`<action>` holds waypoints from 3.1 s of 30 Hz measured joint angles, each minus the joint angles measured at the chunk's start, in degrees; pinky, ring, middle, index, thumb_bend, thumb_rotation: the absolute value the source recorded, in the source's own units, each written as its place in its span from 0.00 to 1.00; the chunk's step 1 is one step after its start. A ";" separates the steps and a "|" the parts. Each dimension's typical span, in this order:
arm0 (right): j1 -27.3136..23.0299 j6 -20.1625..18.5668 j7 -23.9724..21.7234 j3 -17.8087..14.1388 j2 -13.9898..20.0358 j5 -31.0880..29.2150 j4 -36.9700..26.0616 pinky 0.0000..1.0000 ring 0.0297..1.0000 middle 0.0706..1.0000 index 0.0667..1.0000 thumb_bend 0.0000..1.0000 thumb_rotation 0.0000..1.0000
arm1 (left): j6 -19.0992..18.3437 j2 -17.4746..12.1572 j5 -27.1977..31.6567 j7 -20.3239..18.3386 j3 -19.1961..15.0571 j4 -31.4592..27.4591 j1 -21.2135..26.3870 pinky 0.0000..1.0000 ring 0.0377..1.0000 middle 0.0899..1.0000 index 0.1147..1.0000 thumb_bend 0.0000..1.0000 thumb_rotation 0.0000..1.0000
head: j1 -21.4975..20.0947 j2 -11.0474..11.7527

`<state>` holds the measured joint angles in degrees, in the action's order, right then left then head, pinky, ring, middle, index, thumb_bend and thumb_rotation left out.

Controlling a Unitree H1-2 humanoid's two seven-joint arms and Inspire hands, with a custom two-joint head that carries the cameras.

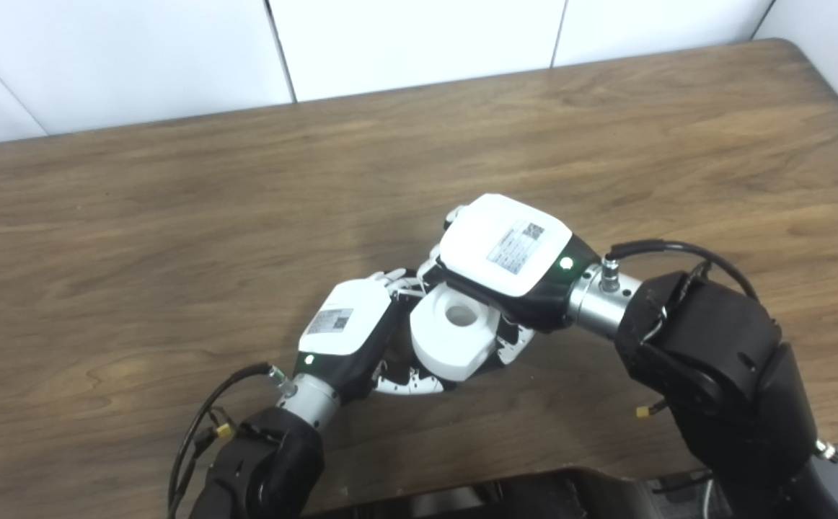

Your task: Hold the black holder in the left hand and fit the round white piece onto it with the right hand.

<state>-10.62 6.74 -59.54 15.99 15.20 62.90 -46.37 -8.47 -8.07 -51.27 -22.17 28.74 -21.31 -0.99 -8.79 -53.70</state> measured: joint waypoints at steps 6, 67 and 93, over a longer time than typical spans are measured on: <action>0.12 0.09 1.14 -0.67 0.12 -0.31 0.83 0.80 0.63 0.45 0.45 0.53 0.00 | -0.15 0.04 0.05 -0.17 -0.03 -0.02 -0.01 0.91 0.92 0.82 0.42 0.51 0.06 | -0.35 -0.26; 4.47 9.74 8.89 0.97 1.92 5.76 1.03 0.72 0.60 0.45 0.44 0.53 0.01 | -1.77 0.23 0.03 -1.07 0.42 -0.79 0.30 0.90 0.92 0.82 0.42 0.51 0.06 | -0.35 -0.97; 4.82 7.89 5.76 -1.62 -0.05 4.76 1.13 0.78 0.66 0.56 0.54 0.87 0.31 | -1.72 0.27 -0.10 -0.91 0.59 -0.77 0.33 0.91 0.92 0.82 0.42 0.51 0.06 | -0.18 -0.88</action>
<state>-5.80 14.64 -53.78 14.37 15.16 67.65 -45.24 -10.19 -7.80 -51.38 -23.09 29.33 -22.08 -0.66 -8.97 -54.58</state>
